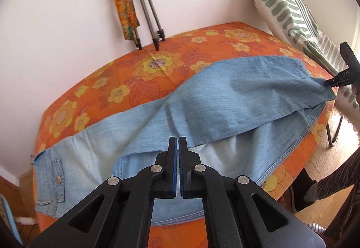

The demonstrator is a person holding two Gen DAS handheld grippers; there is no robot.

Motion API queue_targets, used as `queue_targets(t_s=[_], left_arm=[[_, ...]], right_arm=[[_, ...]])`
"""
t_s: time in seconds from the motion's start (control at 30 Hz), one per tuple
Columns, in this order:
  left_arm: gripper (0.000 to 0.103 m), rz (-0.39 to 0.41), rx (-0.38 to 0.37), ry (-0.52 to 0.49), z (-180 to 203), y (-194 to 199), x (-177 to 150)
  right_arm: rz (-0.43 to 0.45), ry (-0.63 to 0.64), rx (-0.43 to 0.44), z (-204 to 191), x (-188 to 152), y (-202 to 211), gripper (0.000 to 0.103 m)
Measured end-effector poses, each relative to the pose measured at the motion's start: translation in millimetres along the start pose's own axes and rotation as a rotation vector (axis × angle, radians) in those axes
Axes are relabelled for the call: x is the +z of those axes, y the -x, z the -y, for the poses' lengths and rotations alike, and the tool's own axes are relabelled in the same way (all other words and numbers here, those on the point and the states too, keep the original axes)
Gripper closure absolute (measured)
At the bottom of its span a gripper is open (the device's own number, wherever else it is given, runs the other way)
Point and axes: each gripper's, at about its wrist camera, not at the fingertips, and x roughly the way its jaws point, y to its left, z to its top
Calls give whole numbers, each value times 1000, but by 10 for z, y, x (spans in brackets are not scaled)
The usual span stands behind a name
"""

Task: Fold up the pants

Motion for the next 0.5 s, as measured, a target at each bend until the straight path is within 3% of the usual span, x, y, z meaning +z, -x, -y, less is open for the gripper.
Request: queue_targets(t_s=[0.03,0.1,0.13,0.27,0.43,0.5], left_arm=[[93,1,-24,-38,159,-31,43],[81,0,-51,-116,448,-105,104],[74,-6,-63,-147,562,-141,118],[74,-28,-65,-188,698,-255,117],[71,-60,-21,-160,441,-292,7],[68,-82,4,-147,299,-304,-79]], right_arm=[[12,-10,1,12,-25,35,69],[34,-35,19,45,-109,100,58],[35,-51,34,63,-161,115,58],[-3,-57,53,77,-392,67,58],[-30,-56,73,0,-549,-4,58],[3,-18,7,-105,-572,29,58]])
